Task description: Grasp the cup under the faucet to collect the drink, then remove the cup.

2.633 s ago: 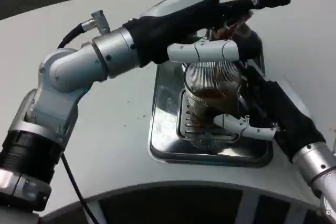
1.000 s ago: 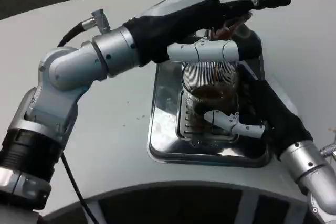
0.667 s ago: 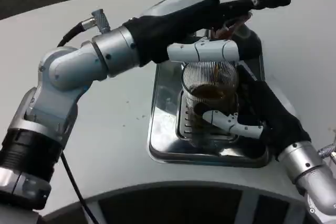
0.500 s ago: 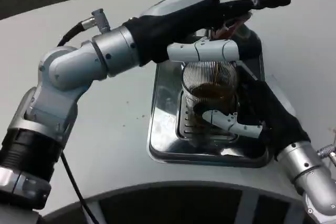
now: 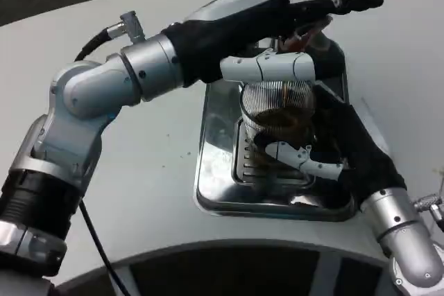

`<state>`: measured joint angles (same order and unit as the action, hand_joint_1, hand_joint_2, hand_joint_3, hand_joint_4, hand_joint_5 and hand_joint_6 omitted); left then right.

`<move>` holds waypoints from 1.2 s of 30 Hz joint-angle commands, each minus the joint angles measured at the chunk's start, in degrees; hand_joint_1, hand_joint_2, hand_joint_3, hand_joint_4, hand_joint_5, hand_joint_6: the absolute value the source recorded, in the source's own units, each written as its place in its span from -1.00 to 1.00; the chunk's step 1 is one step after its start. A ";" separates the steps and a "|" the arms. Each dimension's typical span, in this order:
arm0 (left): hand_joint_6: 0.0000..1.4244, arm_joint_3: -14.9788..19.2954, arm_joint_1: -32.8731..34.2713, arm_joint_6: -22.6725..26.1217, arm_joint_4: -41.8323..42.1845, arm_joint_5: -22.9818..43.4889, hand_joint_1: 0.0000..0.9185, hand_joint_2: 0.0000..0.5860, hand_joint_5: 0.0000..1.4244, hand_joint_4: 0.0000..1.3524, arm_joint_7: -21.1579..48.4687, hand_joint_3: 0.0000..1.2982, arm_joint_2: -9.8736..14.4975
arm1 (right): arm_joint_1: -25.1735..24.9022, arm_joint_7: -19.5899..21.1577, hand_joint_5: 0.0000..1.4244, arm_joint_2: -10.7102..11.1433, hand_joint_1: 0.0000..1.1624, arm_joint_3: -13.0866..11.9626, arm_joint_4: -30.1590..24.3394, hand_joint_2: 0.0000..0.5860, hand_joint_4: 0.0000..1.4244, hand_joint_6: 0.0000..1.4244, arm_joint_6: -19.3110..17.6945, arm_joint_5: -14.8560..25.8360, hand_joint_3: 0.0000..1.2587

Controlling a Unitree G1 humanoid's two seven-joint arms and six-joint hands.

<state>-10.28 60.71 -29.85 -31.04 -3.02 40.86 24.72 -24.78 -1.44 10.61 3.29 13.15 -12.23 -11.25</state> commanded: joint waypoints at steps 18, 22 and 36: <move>-0.74 5.68 -3.26 -3.34 2.37 2.42 -1.00 -0.66 -0.74 -0.85 -4.64 -0.82 -1.38 | 1.83 4.21 -0.30 -2.81 0.44 1.09 -0.69 -0.15 -0.35 -0.60 -1.51 -1.40 -0.40; -0.73 6.47 -3.46 -2.94 3.94 3.21 -1.00 -0.66 -0.71 -0.82 -4.47 -0.79 -1.54 | 2.29 4.58 -0.29 -2.79 0.44 1.13 -1.26 -0.15 -0.35 -0.59 -1.58 -1.61 -0.38; -0.63 8.51 -5.80 -0.42 11.93 6.07 -1.00 -0.64 -0.62 -0.71 -4.67 -0.72 -1.60 | 4.13 5.69 -0.16 -3.18 0.46 1.00 -3.85 -0.17 -0.21 -0.49 -1.63 -1.70 -0.31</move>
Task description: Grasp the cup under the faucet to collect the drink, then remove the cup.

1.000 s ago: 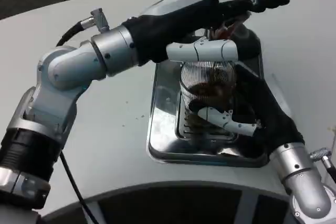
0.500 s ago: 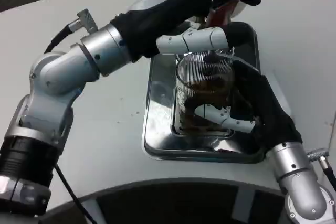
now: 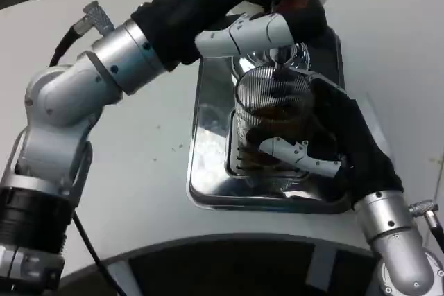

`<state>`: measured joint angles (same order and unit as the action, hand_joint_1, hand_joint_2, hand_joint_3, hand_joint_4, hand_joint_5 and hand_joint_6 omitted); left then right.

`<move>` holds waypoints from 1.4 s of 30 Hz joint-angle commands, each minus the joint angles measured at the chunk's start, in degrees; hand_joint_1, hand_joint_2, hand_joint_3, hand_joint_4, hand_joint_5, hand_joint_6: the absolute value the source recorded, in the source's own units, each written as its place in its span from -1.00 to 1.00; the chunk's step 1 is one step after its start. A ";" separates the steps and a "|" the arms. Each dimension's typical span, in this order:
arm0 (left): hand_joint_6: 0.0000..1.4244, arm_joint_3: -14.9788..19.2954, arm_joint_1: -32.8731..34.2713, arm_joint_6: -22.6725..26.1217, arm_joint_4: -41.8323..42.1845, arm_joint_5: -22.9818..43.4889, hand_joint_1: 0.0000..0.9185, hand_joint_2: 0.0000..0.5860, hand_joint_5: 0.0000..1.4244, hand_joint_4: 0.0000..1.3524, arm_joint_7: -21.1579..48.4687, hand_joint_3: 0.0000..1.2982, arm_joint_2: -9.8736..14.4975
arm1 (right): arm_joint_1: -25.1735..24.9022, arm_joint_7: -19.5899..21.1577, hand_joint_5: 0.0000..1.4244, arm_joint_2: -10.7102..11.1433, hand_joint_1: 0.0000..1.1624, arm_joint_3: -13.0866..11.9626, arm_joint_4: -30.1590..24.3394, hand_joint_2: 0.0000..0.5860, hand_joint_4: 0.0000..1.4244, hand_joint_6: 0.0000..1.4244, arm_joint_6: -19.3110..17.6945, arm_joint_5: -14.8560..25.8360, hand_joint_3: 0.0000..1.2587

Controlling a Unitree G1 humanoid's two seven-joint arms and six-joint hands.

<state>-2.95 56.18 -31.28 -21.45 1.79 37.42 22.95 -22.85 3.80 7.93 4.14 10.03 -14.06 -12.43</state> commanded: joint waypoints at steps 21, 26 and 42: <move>-0.55 7.38 -13.13 9.85 20.54 3.85 -1.00 -0.62 -0.56 -0.60 -4.97 -0.63 2.13 | 3.29 1.39 -0.02 -1.32 0.51 -0.98 -2.41 -0.27 -0.11 -0.35 0.19 -0.74 -0.17; -0.54 8.58 -17.52 11.86 25.22 3.35 -1.00 -0.62 -0.56 -0.60 -6.90 -0.63 2.50 | 3.40 1.48 0.01 -1.30 0.52 -1.22 -2.41 -0.30 -0.08 -0.32 0.06 -0.71 -0.13; -0.52 11.88 -37.99 14.99 40.08 0.90 -1.00 -0.62 -0.52 -0.57 -15.25 -0.59 0.60 | 4.08 2.11 0.13 -1.13 0.54 -2.12 -3.25 -0.36 0.00 -0.20 -0.39 -0.61 -0.01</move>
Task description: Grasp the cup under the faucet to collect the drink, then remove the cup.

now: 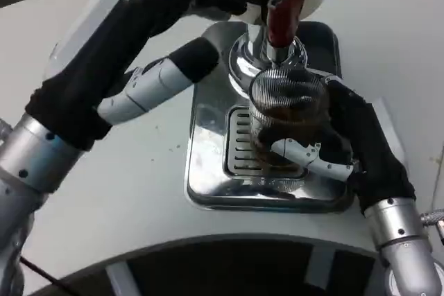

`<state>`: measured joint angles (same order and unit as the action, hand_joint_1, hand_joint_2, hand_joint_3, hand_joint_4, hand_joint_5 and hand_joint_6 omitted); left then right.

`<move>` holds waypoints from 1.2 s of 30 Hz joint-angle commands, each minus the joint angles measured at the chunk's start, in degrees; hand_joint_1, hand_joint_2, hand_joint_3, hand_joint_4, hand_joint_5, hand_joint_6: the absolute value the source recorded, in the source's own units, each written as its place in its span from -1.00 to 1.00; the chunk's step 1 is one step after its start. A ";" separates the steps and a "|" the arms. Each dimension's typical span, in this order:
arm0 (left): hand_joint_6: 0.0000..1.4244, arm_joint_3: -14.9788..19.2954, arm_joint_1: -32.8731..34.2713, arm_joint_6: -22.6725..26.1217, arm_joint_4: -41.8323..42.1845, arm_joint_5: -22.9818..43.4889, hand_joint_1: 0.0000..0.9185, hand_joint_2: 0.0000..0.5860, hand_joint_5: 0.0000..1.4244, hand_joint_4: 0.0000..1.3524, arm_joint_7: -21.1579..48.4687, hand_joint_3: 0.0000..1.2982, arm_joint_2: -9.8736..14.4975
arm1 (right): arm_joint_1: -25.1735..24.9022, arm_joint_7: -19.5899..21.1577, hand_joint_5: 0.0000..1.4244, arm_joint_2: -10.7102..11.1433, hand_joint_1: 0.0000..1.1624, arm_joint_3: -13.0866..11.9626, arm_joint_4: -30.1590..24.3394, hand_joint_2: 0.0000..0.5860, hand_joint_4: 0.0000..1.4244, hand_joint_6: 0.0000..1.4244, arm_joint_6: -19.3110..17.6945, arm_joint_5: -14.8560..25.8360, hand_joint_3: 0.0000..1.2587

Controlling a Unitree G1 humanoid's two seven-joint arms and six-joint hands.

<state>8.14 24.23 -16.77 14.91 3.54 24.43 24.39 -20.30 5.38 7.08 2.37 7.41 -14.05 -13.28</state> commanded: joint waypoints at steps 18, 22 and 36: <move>-0.52 2.06 -23.02 0.09 9.11 -4.26 -1.00 -0.60 -0.52 -0.54 -6.50 -0.56 -2.39 | 2.68 0.58 0.22 0.26 0.54 -1.64 -2.25 -0.36 0.09 -0.11 -0.90 0.07 0.05; -0.52 2.15 -24.34 -0.06 9.01 -4.95 -1.00 -0.59 -0.52 -0.54 -6.47 -0.56 -2.24 | 2.97 0.67 0.24 0.41 0.54 -1.91 -2.65 -0.36 0.10 -0.09 -1.08 0.03 0.06; -0.53 2.56 -27.14 -0.72 7.32 -7.65 -1.00 -0.58 -0.53 -0.54 -7.55 -0.56 -2.06 | 6.44 0.39 0.36 1.35 0.56 -3.78 -6.86 -0.42 0.18 0.10 -1.32 0.37 0.15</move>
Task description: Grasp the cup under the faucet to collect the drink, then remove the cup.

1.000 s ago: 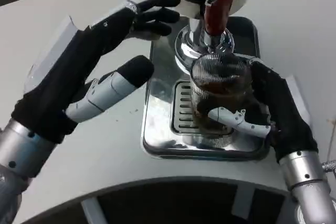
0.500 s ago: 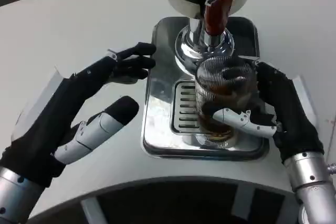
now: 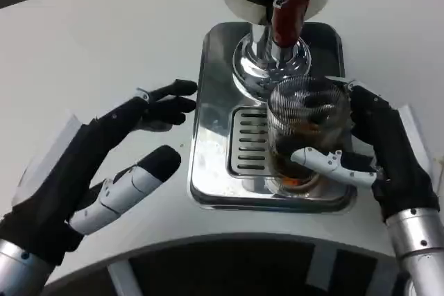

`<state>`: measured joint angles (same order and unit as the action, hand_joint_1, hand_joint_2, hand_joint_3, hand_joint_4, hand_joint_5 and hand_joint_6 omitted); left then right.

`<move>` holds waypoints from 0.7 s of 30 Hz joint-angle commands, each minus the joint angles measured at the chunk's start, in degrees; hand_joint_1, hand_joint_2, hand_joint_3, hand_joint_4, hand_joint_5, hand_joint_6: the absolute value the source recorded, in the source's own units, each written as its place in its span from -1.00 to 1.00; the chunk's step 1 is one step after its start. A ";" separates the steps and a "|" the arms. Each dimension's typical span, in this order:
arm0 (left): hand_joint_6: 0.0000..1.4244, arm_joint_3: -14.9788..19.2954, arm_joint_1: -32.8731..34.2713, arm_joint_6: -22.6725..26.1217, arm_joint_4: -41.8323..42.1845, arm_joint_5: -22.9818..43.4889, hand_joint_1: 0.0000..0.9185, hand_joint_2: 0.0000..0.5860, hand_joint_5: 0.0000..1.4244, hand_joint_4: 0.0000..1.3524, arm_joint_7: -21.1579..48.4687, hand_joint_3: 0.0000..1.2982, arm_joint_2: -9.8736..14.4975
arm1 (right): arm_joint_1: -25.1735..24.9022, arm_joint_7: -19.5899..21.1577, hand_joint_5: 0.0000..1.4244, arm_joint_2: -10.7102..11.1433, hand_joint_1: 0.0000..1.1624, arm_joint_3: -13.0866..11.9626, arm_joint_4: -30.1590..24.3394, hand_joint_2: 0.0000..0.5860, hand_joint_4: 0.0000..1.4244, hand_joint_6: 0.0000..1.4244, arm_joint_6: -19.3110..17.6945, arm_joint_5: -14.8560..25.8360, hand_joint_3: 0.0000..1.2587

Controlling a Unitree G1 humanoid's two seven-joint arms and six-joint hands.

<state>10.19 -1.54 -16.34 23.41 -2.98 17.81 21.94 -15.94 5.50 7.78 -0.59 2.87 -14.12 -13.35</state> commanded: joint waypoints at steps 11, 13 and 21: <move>-0.54 0.60 -1.32 -2.69 -4.23 -2.43 -1.00 -0.58 -0.54 -0.55 -1.72 -0.56 0.63 | 6.68 -1.44 0.38 2.29 0.57 -2.28 -7.58 -0.43 0.20 0.14 -0.87 1.56 0.18; -0.55 0.68 -1.31 -3.00 -4.59 -2.83 -1.00 -0.58 -0.54 -0.55 -1.84 -0.56 0.75 | 7.37 -1.65 0.39 2.28 0.58 -2.48 -8.33 -0.44 0.21 0.16 -0.98 1.67 0.18; -0.61 0.87 -0.91 -3.30 -5.08 -5.17 -1.00 -0.58 -0.59 -0.58 -2.58 -0.57 1.56 | 11.19 -1.92 0.48 1.99 0.59 -3.72 -13.08 -0.45 0.27 0.29 -1.31 2.44 0.24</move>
<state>10.64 -1.88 -18.70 19.00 -7.36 15.98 22.63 -6.03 3.42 10.03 -3.79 -7.28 -14.09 -12.03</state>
